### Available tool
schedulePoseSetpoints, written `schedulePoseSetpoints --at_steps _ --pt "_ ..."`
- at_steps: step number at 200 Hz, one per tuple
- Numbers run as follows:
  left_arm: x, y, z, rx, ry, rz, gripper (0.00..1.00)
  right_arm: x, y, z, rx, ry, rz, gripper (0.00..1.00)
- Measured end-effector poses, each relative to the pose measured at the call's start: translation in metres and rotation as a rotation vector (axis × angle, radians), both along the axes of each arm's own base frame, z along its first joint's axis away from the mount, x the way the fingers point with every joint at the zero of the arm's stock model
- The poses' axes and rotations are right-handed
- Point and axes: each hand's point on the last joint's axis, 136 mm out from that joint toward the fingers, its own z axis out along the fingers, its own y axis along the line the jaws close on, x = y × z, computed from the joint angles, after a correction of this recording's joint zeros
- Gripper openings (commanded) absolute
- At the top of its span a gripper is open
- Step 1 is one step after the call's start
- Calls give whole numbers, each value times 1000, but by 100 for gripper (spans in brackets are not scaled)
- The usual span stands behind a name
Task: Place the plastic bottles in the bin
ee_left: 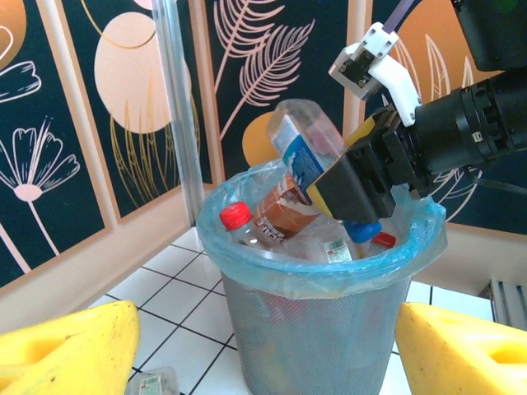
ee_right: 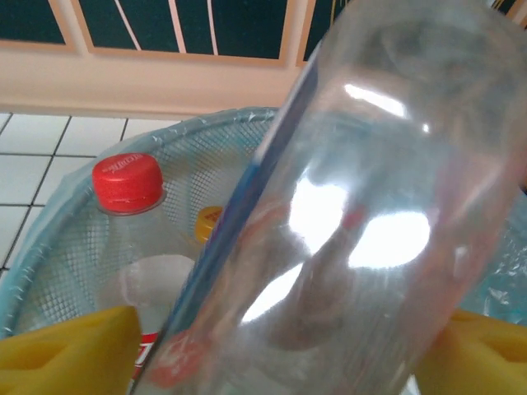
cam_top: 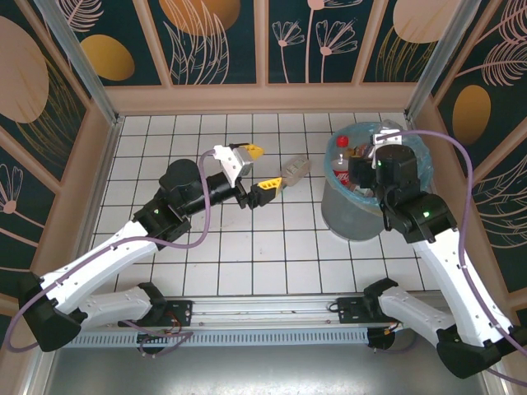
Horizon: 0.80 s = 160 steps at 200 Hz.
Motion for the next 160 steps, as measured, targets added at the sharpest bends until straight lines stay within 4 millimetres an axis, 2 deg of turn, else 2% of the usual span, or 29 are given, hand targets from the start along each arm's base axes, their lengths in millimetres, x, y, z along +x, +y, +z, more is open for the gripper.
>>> schedulePoseSetpoints --at_steps 33,72,89,106,119,126,135,146,160 --pt "2 1 -1 7 -9 14 82 0 -3 1 -35 1 8 89" --pt "2 0 -1 12 -19 16 81 0 -5 -1 -49 9 10 77" --pt "2 1 -1 14 -22 18 81 1 -4 -3 -50 18 20 64" --pt "2 1 -1 15 -24 19 81 3 -4 -8 -40 38 17 45" --pt "2 1 -1 16 -24 19 82 4 -6 -13 -31 63 11 26" --pt "2 1 -2 17 -25 19 82 4 -7 -15 -25 71 6 20" --pt "2 1 -2 20 -27 19 82 4 -10 -17 -16 79 -3 20" --pt "2 1 -4 24 -29 20 82 2 -12 -18 1 85 -13 25" --pt "3 1 -5 29 -32 22 82 -2 -11 -23 33 90 -21 26"
